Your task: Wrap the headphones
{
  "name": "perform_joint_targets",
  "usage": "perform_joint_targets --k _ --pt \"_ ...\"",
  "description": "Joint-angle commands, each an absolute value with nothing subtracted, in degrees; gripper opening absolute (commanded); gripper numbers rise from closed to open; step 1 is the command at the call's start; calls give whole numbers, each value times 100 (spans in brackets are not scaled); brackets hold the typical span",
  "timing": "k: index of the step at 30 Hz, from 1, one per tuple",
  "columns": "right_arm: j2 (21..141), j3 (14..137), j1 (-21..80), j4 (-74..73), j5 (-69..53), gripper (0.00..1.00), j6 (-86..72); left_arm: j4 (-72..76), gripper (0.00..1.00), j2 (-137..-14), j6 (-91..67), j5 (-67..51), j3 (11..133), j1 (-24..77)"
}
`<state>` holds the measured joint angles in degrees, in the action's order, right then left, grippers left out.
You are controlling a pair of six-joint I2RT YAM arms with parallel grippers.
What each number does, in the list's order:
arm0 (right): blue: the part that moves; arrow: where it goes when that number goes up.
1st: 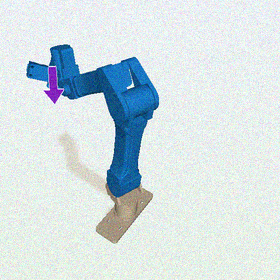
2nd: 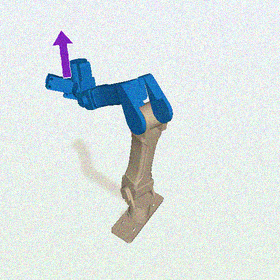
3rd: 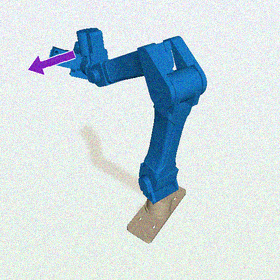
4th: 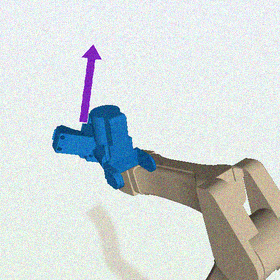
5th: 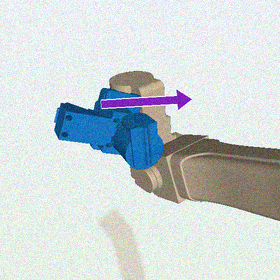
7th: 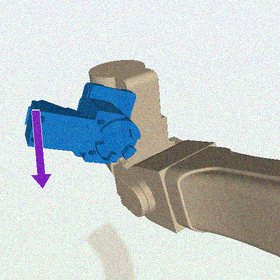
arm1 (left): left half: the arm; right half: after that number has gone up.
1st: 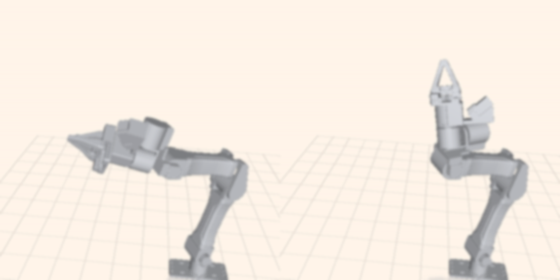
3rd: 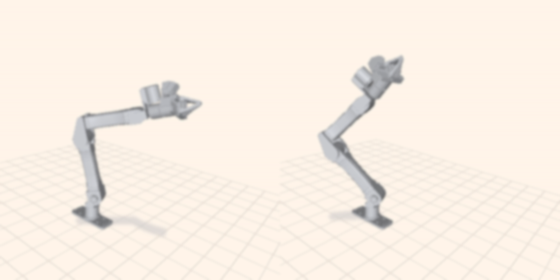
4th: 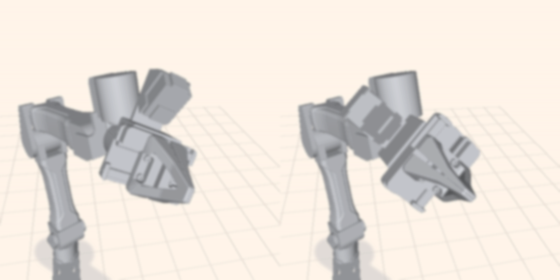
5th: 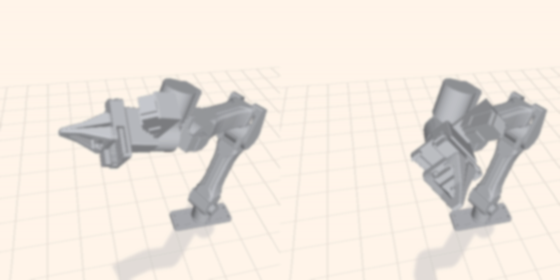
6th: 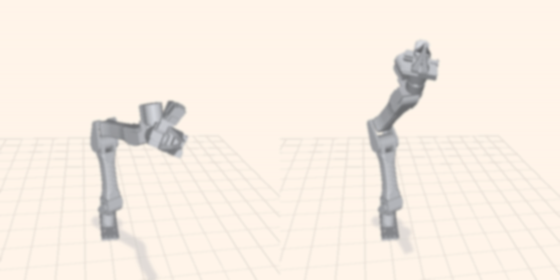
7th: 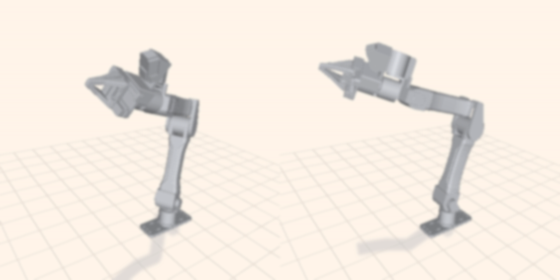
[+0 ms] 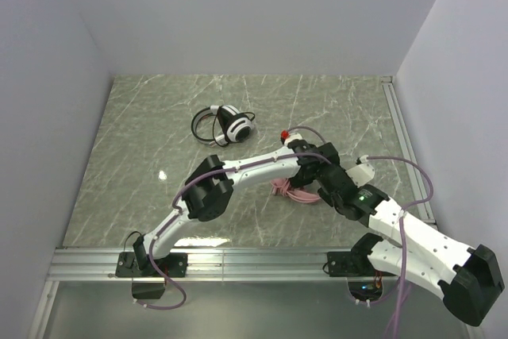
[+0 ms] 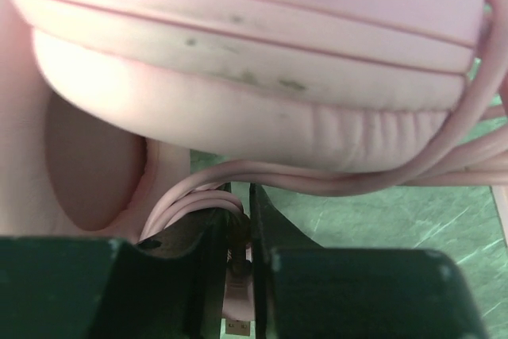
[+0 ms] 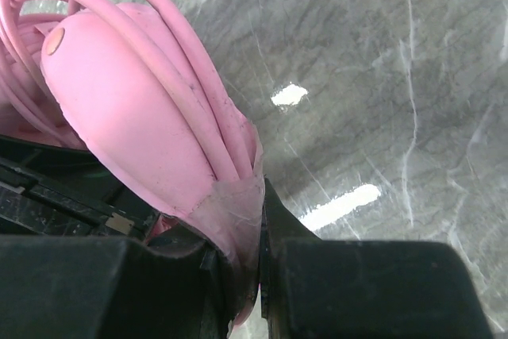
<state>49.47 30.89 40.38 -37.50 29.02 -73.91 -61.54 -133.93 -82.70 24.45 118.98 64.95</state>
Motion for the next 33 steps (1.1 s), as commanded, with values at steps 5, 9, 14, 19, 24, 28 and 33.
perform_joint_targets --k 5,9,14,19,24,28,33 --pt "4791 3911 4096 -3455 2558 0 -7611 -6196 15 -13843 -8139 3253 11698 6653" --pt "4650 3885 4061 -3323 2540 0 -7726 -6135 14 -13939 -8095 3261 11716 6758" --pt "4667 4035 3981 -3375 2653 0 -7673 -6179 15 -14071 -7972 3165 11856 6820" --pt "4431 3587 3973 -2963 3119 0 -7252 -5828 31 -13633 -7744 2980 11488 6838" --pt "4184 3270 3973 -2742 3331 0 -7163 -5783 29 -13386 -7576 2813 11505 6829" --pt "3938 2927 3964 -2426 3427 0 -6979 -5643 26 -13201 -7374 2506 11496 6829" --pt "3850 2646 3938 -2101 3638 0 -6829 -5608 28 -13008 -7251 2312 11452 6829"
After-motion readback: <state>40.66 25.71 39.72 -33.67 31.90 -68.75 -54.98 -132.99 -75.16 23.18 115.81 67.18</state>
